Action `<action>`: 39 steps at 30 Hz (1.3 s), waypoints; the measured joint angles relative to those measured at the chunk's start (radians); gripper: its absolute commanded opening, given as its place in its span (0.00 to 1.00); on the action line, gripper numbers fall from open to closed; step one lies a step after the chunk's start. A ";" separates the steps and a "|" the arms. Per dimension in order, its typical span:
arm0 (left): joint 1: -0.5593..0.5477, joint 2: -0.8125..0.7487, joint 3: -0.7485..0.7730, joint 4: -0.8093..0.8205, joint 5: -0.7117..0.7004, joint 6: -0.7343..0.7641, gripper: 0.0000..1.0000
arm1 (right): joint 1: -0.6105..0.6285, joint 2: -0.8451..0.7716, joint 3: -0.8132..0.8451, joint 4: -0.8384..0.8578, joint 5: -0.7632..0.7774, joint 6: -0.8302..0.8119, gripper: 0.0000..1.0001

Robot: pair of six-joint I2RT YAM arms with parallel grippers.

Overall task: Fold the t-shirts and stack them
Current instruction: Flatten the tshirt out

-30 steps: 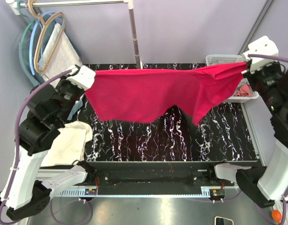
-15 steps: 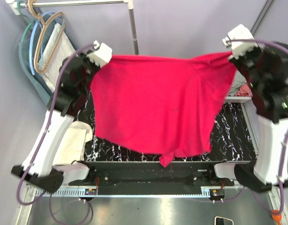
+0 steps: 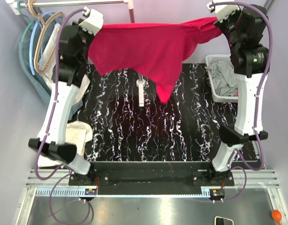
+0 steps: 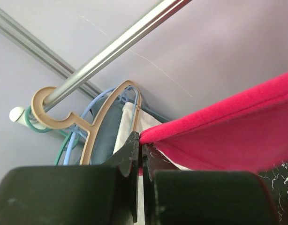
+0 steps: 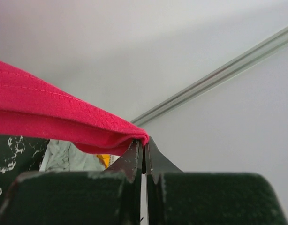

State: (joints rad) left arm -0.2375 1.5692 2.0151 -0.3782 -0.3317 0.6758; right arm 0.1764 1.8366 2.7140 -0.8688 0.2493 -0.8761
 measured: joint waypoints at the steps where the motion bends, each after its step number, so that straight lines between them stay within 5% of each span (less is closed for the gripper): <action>1: 0.000 -0.032 -0.044 0.021 0.010 -0.001 0.00 | 0.000 -0.030 -0.041 0.016 0.000 -0.002 0.00; 8: 0.000 -0.368 -0.556 0.133 0.087 0.005 0.00 | 0.000 -0.352 -0.478 0.068 -0.043 0.016 0.00; 18: -0.039 -0.699 -1.297 0.057 0.223 0.052 0.00 | 0.000 -0.964 -1.460 0.031 -0.173 0.043 0.00; 22: -0.088 -0.706 -1.401 -0.078 0.238 0.061 0.00 | -0.002 -1.044 -1.675 -0.070 -0.219 0.071 0.00; 28: -0.160 -0.713 -1.403 -0.238 0.249 0.061 0.02 | -0.006 -1.110 -1.759 -0.168 -0.256 0.077 0.01; 37: -0.250 -0.712 -1.380 -0.420 0.246 0.024 0.35 | -0.008 -1.176 -1.791 -0.270 -0.328 0.088 0.34; 39: -0.260 -0.713 -1.380 -0.454 0.246 0.014 0.56 | -0.009 -1.184 -1.802 -0.294 -0.339 0.090 0.61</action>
State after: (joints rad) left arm -0.4976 0.8558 0.6353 -0.8318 -0.0856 0.6895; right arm 0.1673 0.6521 0.9115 -1.1629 -0.0895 -0.7856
